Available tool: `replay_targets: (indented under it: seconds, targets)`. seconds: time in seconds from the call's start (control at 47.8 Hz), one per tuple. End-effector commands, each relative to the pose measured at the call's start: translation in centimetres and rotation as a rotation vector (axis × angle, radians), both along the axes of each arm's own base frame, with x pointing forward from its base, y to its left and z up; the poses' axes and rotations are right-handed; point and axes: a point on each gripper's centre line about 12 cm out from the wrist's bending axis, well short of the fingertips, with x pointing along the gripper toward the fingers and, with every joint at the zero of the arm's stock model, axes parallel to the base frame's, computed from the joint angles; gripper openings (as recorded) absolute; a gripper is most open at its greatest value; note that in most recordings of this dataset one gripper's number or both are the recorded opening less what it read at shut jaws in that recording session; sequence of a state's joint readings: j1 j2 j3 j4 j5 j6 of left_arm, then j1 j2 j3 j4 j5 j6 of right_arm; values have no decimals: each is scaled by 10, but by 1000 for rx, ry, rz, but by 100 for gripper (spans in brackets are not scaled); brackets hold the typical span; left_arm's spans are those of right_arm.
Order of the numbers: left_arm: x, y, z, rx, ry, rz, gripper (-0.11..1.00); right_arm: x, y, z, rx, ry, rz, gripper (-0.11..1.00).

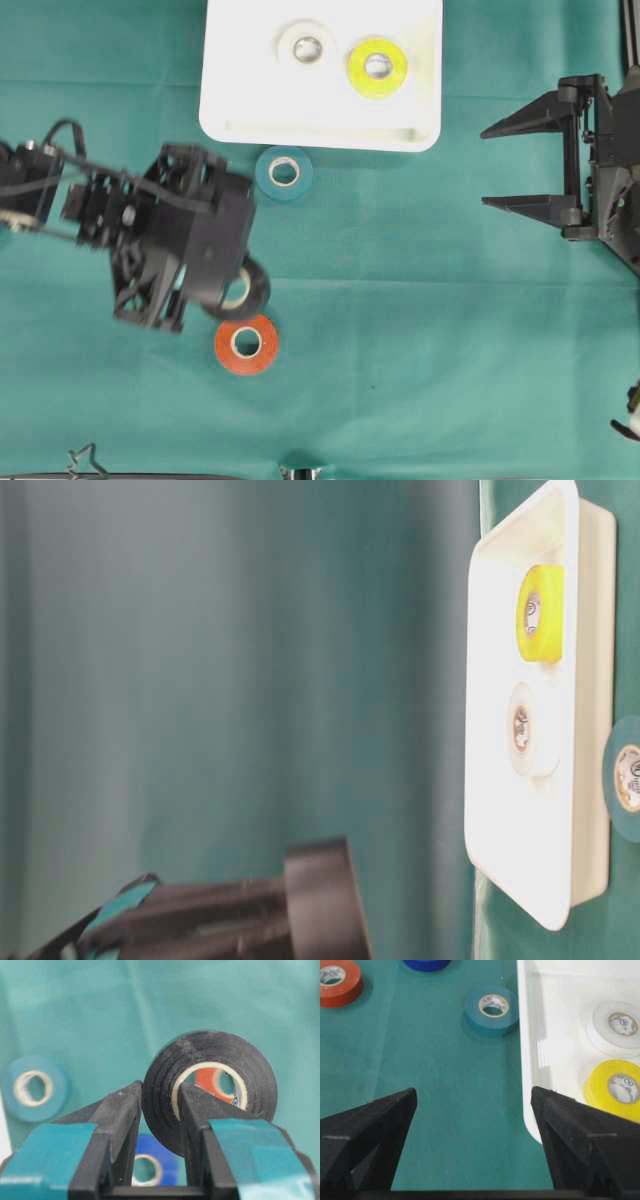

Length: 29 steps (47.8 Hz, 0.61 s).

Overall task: Pick up the tape from a random location and place it into the white case.
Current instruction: 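Lift the black roll and carry it toward the white tray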

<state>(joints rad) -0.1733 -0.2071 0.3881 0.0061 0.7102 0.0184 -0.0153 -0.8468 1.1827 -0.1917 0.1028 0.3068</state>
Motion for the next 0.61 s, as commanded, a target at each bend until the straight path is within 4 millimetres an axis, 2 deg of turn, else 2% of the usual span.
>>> replay_targets:
  seconds: [0.0,0.125,0.356,0.586]
  targets:
    - [5,27,12,-3,-38,76,19,5,0,10,-2,-27,1,87]
    - [9,68,10,2,-33,183,19,5,0,10,-2,-27,0,87]
    - [8,128,3,7,-15,343,19,5,0,10,-4,-27,1,87]
    - [3,171,0,7,-7,456,19,5,0,10,-4,-27,3,87]
